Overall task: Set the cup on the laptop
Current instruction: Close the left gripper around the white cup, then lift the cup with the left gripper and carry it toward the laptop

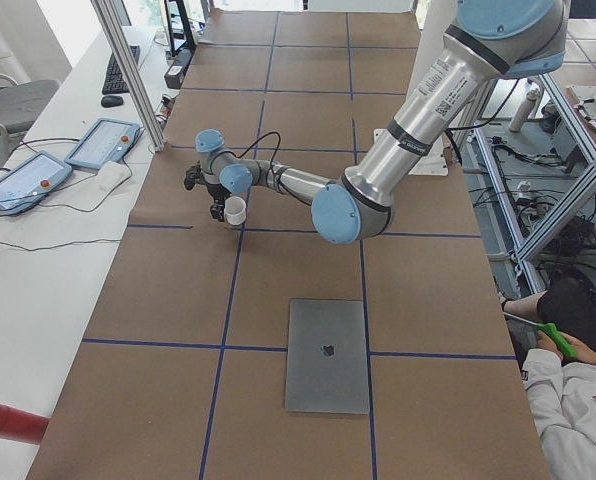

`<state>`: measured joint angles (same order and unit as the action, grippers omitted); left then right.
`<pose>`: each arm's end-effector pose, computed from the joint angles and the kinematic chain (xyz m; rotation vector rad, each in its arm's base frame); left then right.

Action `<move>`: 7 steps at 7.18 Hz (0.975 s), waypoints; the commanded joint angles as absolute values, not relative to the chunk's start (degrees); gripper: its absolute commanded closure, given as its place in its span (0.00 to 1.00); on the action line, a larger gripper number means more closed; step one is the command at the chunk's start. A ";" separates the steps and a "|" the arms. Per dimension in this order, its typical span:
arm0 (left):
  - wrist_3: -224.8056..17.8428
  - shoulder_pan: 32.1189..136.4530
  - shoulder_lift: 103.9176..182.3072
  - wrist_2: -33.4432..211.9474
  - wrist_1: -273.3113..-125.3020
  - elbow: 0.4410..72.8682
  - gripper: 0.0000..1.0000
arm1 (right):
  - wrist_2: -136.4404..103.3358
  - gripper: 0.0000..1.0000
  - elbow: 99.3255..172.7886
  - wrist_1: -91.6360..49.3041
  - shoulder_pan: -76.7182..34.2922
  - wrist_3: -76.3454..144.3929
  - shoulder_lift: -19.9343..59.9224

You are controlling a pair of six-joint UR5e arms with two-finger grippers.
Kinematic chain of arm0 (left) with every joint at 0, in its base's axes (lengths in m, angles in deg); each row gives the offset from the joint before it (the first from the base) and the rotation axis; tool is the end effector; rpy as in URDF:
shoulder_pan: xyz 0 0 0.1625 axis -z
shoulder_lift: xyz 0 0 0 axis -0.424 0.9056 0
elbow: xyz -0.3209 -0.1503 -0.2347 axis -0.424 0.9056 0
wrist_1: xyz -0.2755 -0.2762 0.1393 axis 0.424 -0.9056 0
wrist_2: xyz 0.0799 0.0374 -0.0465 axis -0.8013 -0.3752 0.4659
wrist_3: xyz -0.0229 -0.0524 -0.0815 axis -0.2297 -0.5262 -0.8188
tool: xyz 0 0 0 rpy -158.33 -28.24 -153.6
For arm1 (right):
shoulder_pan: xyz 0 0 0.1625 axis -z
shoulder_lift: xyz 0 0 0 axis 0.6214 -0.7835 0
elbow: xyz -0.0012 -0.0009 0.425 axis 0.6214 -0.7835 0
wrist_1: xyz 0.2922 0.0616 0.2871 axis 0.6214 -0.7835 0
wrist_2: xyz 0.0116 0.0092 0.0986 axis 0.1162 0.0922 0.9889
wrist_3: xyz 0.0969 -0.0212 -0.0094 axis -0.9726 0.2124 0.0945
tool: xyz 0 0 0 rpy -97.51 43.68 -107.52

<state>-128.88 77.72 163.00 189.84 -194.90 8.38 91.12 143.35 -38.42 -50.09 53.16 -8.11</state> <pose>0.4115 -0.6714 0.4218 0.1108 0.7858 0.1209 0.0571 -0.4325 0.6463 -0.0216 -0.7106 -0.0584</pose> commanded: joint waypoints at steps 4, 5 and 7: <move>-129.10 82.80 161.94 190.15 -193.95 14.46 1.00 | 91.12 0.00 143.35 -38.46 -50.09 53.16 -8.11; -128.22 83.70 153.75 190.15 -193.68 24.77 1.00 | 91.12 0.00 143.35 -38.46 -50.09 53.16 -8.11; -128.13 85.37 138.02 190.15 -193.33 39.57 1.00 | 91.12 0.00 143.35 -38.46 -50.09 53.16 -8.11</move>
